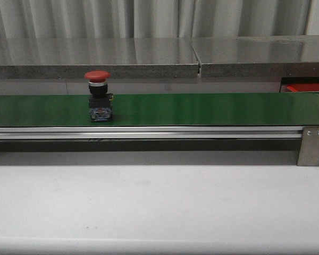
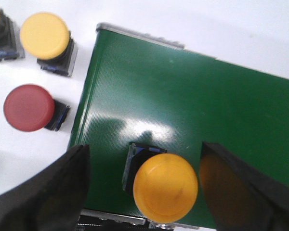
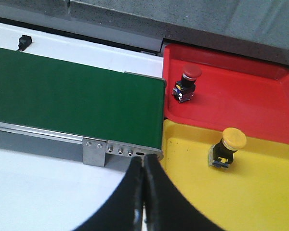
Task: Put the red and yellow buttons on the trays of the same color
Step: 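Set the yellow button on the belt start and open the left gripper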
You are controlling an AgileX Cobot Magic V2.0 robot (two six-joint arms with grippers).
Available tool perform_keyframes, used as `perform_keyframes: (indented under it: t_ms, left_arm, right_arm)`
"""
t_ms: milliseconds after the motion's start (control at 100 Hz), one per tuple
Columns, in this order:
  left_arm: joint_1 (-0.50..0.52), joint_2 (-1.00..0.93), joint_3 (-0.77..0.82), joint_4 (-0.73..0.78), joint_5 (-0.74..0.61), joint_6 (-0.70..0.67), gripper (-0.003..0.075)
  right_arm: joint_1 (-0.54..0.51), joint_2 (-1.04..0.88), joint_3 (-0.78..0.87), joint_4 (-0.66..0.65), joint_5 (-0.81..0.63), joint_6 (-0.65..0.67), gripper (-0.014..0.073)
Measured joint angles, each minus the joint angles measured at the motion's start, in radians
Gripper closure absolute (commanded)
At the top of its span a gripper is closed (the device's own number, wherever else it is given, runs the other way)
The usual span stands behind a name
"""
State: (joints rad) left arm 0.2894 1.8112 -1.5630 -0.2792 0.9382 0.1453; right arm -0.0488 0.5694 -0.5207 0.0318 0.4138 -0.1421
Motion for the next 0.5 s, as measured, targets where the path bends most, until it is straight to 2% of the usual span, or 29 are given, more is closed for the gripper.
perform_keyframes:
  t_ms: [70, 260, 270, 300, 500]
  left_arm:
    - [-0.001, -0.036, 0.000, -0.025, -0.004, 0.030, 0.0334]
    - [-0.040, -0.120, 0.000, -0.033, -0.004, 0.082, 0.0671]
    - [-0.046, -0.122, 0.000, -0.033, -0.004, 0.086, 0.0706]
    - [-0.060, -0.132, 0.001, -0.033, -0.002, 0.091, 0.0738]
    - [-0.189, -0.204, 0.042, -0.022, 0.004, 0.111, 0.0741]
  right_arm:
    - [0.000, 0.000, 0.000, 0.000, 0.000, 0.000, 0.0684]
    - [0.000, 0.000, 0.000, 0.000, 0.000, 0.002, 0.0684]
    - [0.000, 0.000, 0.000, 0.000, 0.000, 0.002, 0.0684]
    - [0.000, 0.000, 0.000, 0.000, 0.000, 0.002, 0.0684]
    - [0.000, 0.000, 0.000, 0.000, 0.000, 0.002, 0.0684]
